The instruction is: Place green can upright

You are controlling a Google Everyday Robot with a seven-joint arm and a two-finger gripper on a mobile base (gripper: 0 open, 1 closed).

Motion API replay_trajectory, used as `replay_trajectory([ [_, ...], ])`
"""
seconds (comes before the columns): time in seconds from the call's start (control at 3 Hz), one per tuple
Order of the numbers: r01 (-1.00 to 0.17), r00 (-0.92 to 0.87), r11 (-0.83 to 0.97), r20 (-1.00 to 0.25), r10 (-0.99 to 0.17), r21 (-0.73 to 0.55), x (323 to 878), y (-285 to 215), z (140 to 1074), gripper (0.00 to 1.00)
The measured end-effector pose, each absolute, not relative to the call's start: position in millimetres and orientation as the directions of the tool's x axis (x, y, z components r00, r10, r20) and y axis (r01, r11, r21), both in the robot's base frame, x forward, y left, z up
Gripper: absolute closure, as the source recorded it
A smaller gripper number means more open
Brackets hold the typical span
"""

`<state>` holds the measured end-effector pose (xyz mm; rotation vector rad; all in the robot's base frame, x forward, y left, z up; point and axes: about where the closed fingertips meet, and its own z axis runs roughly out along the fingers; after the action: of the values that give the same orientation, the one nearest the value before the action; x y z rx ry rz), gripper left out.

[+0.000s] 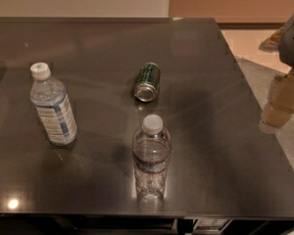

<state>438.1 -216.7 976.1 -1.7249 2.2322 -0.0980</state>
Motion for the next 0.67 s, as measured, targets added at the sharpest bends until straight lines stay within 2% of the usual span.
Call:
replay_trajectory([
  [0.67,-0.941,-0.195,0.248,-0.232,-0.953,-0.23,450,-209,977,0.0],
])
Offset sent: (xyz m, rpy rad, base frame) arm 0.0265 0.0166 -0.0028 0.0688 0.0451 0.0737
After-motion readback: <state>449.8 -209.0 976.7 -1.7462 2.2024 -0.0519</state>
